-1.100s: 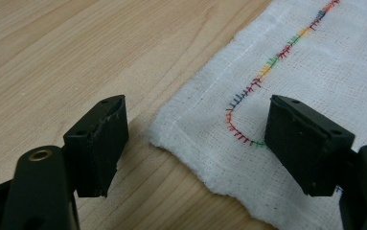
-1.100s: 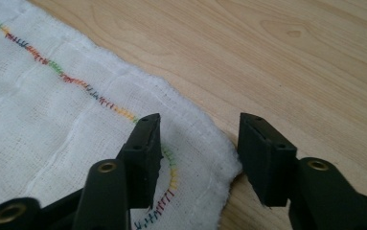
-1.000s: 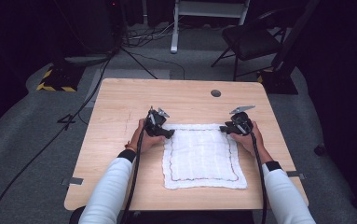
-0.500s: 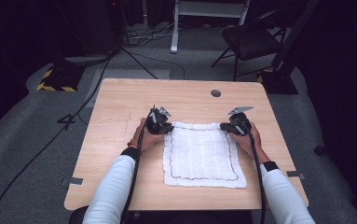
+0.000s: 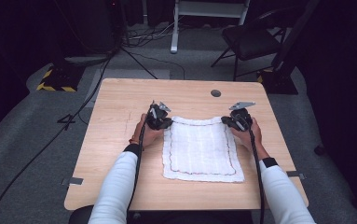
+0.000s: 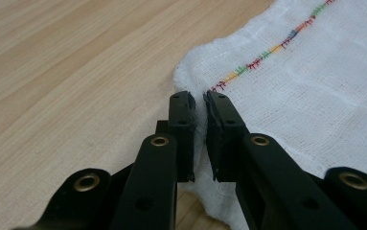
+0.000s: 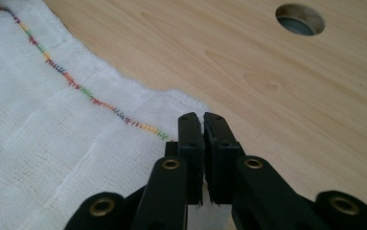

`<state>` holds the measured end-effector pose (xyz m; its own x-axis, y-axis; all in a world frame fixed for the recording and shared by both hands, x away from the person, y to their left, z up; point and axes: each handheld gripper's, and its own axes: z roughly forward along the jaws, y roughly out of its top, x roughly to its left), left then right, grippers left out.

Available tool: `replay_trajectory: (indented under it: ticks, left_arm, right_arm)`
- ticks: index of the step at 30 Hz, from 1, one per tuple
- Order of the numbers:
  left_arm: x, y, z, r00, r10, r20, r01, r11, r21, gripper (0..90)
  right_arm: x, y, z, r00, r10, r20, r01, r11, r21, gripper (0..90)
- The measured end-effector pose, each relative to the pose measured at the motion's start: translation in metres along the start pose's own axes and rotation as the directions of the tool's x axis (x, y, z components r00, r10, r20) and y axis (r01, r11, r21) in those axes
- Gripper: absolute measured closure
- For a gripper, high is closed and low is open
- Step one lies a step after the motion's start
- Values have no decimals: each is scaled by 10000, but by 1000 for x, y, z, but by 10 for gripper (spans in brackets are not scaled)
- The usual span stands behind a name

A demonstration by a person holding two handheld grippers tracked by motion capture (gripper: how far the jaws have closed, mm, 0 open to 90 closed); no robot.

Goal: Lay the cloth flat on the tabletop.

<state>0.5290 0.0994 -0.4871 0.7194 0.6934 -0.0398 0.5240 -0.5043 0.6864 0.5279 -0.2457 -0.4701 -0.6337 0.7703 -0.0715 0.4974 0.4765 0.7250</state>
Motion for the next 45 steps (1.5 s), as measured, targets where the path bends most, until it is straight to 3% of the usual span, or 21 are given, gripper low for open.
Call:
replay_trajectory:
  ticks: [6, 18, 23, 26, 30, 33, 36, 38, 40, 43, 45]
  left_arm:
    - [3, 7, -3, 9997, 33, -246, -35, 9999, -112, 817]
    - [9, 16, -8, 9978, -41, -663, 18, 9994, -340, 817]
    - [15, 15, -10, 9972, -83, -747, 59, 9995, -320, 818]
    - [18, 14, -6, 9965, -177, -814, 161, 9997, -199, 818]
    - [18, 12, -1, 9969, -161, -765, 153, 9998, -107, 818]
    - [21, 11, 2, 9972, -249, -703, 244, 9997, -77, 817]
    - [21, 10, 4, 9971, -310, -695, 307, 9995, -49, 816]
    - [22, 9, 4, 9970, -387, -676, 385, 9992, -49, 814]
    - [22, 8, 5, 9966, -446, -696, 447, 9990, 3, 812]
    - [21, 9, 6, 9960, -559, -694, 559, 9984, -17, 808]
    - [21, 9, 7, 9957, -598, -702, 596, 9982, -61, 807]
  right_arm:
    - [2, 2, 2, 9997, -153, 201, 154, 9999, -53, 865]
    - [-2, 16, -3, 9991, -16, 432, 39, 9985, -548, 866]
    - [3, 23, 6, 9978, -152, 638, 179, 9989, -427, 856]
    - [5, 25, 14, 9973, -168, 716, 191, 9993, -310, 818]
    - [10, 27, 20, 9961, -137, 870, 150, 9998, -148, 704]
    - [18, 27, 19, 9985, -199, 513, 209, 9996, -189, 643]
    - [40, 29, 15, 9972, -556, -496, 541, 9980, -322, 589]
    - [62, 28, 10, 9857, -957, -1387, 897, 9948, -488, 561]
    - [89, 26, 6, 9672, -1541, -2019, 1439, 9875, -646, 540]
    - [135, 23, 1, 9210, -2241, -3187, 2079, 9745, -846, 485]
    - [158, 21, -2, 8906, -2696, -3662, 2509, 9630, -988, 474]
